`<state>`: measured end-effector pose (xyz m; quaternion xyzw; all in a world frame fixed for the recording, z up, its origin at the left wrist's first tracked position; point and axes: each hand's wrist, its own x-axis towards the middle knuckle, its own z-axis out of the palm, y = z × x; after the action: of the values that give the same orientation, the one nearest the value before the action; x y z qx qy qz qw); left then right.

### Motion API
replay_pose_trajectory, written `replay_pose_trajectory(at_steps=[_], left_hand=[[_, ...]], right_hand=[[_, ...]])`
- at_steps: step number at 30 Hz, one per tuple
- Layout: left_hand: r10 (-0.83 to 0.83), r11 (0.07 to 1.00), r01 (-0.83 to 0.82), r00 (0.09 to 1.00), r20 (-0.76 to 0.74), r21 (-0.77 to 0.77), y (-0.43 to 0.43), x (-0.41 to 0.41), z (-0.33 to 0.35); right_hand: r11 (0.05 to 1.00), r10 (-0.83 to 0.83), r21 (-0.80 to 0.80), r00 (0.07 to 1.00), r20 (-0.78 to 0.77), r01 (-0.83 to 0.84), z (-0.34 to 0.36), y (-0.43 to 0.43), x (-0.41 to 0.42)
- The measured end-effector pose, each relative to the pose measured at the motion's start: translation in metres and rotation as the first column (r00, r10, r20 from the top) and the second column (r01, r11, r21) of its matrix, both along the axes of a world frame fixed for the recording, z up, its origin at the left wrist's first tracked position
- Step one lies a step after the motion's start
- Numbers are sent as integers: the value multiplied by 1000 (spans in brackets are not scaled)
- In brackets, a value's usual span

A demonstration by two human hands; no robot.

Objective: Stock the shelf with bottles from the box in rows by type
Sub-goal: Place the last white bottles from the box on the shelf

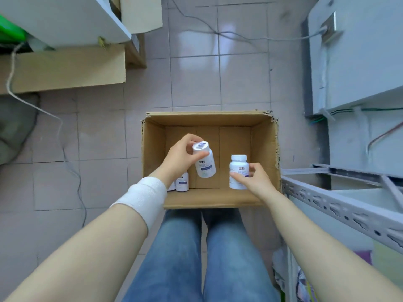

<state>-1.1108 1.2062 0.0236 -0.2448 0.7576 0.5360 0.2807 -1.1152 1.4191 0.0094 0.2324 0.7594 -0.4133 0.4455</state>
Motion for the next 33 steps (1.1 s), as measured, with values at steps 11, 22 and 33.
replay_pose_trajectory(at_steps=[11, 22, 33], left_hand=[[17, 957, 33, 986, -168, 289, 24, 16, 142], [-473, 658, 658, 740, -479, 366, 140, 122, 300], [-579, 60, 934, 319, -750, 351, 293, 420, 450]], right_hand=[[776, -630, -233, 737, -247, 586, 138, -16, 95], [491, -790, -343, 243, -563, 801, 283, 28, 277], [245, -653, -404, -158, -741, 881, 412, 101, 611]])
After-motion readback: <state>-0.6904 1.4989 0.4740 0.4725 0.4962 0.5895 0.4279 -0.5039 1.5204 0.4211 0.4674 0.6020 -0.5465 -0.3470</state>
